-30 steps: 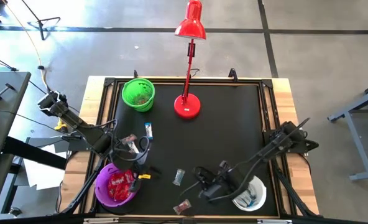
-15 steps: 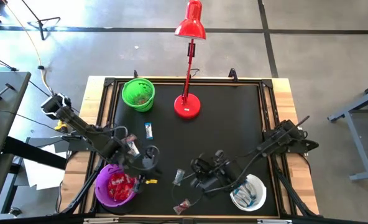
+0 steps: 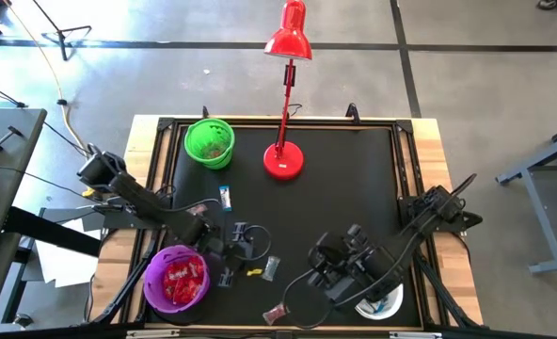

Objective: Sort candy
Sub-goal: Put the blue gummy into the green bucket

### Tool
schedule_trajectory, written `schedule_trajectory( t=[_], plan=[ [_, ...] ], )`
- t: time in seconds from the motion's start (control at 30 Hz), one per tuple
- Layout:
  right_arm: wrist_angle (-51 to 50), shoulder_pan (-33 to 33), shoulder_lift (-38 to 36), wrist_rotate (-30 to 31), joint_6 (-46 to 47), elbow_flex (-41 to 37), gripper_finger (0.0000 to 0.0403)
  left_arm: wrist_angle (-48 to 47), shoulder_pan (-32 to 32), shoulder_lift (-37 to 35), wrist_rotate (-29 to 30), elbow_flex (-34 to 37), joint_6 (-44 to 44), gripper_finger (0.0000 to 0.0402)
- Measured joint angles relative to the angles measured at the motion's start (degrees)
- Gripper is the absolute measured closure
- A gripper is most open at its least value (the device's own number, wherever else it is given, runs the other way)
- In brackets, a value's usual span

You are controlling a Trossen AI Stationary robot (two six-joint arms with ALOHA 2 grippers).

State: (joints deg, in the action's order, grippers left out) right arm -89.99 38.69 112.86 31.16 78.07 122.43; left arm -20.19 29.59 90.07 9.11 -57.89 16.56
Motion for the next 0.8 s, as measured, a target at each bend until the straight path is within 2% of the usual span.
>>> schedule_trajectory(
  t=[0.1,0.23,0.33,0.53,0.73,0.8],
  plan=[
    [0.01,0.41,0.07,-1.05,-0.21,-0.24,0.0261,0.0,-1.1,1.72,-1.36,-1.24,-4.3,0.0339],
    [-0.01,0.49,0.07,-5.81,-2.07,-0.26,0.0261,-0.1,-2.36,4.6,-1.53,-2.57,-8.81,0.0339],
    [-0.03,0.83,0.07,-7.84,-2.16,-0.24,0.0261,-0.72,-3.25,7.15,-1.36,-4.27,-7.37,0.0339],
    [-0.01,2.04,0.01,-8.89,-1.78,-0.24,0.0261,-1.83,-5.53,11.37,0.74,-7.09,12.22,0.0339],
    [-0.05,3.13,-1.11,-9.16,-2.02,-0.37,0.0261,-4.25,-6.89,13.23,-0.42,-7.96,36.41,0.0339],
    [-0.03,3.43,-1.39,-9.18,-2.55,-0.37,0.0261,-4.41,-6.59,13.6,-1.46,-7.96,41.52,0.0339]
  ],
)
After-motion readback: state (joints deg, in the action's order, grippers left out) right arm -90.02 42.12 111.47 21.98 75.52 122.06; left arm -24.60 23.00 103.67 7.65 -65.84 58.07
